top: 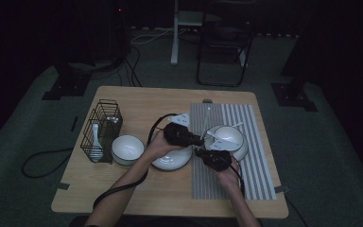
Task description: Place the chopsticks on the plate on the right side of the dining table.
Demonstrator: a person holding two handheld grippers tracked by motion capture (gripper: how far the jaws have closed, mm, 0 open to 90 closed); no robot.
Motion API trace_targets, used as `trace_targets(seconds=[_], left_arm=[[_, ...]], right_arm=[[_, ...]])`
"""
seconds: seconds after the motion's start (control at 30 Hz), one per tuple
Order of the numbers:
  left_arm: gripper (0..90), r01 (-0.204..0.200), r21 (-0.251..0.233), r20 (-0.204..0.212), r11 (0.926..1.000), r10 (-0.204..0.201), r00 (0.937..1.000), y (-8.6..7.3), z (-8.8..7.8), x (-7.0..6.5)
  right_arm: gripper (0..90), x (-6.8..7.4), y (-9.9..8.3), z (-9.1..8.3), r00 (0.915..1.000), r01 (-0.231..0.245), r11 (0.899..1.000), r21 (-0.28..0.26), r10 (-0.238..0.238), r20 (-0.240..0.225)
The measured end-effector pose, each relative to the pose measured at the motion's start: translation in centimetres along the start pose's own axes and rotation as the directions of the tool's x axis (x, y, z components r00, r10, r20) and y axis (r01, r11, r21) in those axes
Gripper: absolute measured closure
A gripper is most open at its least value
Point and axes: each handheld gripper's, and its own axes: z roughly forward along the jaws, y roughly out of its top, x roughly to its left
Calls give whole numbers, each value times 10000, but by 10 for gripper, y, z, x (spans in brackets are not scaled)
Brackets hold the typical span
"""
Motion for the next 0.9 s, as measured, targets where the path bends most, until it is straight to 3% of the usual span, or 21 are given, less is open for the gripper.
trace_targets(seconds=[0.2, 0.33, 0.43, 0.67, 0.9], left_arm=[[860, -48, -15, -260, 10000, 48, 9997, 0, 0, 0], [862, 35, 13, -466, 10000, -35, 9989, -1, 1, 2], [863, 20, 5, -414, 10000, -20, 9991, 0, 3, 1], [864, -215, 362, -581, 9991, 236, 9980, 2, 12, -2], [863, -53, 301, -904, 9995, 80, 9959, 0, 7, 2]], right_arm=[[861, 0, 0, -1, 10000, -90, 10000, -25, 90, -34], [771, 2, 1, -4, 9999, -143, 9997, -208, 143, -3], [738, 8, 4, -4, 9998, 197, 9998, -50, -197, 49], [719, 18, 8, -1, 9968, 676, 9973, -287, -688, -403], [705, 14, 5, -2, 9973, 651, 9978, -140, -655, -325]])
